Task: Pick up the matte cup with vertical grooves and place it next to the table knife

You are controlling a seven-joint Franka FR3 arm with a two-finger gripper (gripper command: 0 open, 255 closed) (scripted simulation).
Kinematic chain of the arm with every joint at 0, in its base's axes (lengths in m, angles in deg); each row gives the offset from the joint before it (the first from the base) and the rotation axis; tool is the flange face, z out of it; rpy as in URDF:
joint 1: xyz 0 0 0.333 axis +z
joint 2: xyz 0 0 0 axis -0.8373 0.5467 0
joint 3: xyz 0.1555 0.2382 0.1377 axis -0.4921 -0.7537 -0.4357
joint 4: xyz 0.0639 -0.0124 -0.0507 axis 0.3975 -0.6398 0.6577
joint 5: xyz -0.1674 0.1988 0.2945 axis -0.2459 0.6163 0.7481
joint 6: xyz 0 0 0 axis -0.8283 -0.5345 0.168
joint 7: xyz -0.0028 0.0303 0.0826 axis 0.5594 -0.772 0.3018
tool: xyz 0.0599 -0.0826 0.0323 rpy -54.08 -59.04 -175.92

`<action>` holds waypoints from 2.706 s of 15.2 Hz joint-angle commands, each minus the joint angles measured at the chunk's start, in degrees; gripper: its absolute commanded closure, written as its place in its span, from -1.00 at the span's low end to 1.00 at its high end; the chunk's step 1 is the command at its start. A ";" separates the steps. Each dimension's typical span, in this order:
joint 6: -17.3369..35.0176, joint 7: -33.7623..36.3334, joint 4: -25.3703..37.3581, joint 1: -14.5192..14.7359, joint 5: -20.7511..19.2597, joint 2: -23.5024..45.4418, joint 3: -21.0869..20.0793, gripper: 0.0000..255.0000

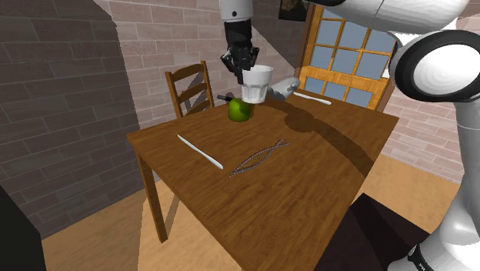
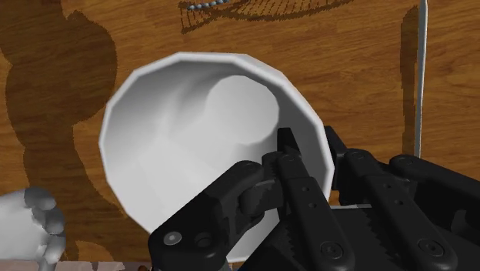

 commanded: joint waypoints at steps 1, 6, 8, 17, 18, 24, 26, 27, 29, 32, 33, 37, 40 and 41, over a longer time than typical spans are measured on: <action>1.90 0.65 -2.77 -0.01 0.15 -0.88 -0.13 1.00; 7.78 1.49 -11.86 -0.71 0.60 -4.03 -0.32 1.00; 9.82 1.76 -14.76 -0.92 0.71 -4.87 -0.36 1.00; 17.92 2.83 -25.10 -1.54 0.96 -7.04 -0.43 1.00; 18.74 2.94 -26.05 -1.59 0.97 -7.16 -0.43 1.00; 23.47 3.58 -31.14 -1.83 0.93 -7.48 -0.41 1.00; 24.97 3.79 -32.64 -1.90 0.89 -7.45 -0.40 1.00; 25.71 3.90 -33.35 -1.93 0.87 -7.42 -0.39 1.00; 27.18 4.11 -34.72 -1.98 0.82 -7.30 -0.37 1.00; 28.13 4.25 -35.58 -2.01 0.78 -7.20 -0.36 1.00; 28.13 4.25 -35.58 -2.01 0.78 -7.20 -0.36 1.00; 28.13 4.25 -35.58 -2.01 0.78 -7.20 -0.36 1.00; 28.13 4.25 -35.58 -2.01 0.78 -7.20 -0.36 -1.00; 28.14 4.25 -35.58 -2.01 0.78 -7.20 -0.36 -1.00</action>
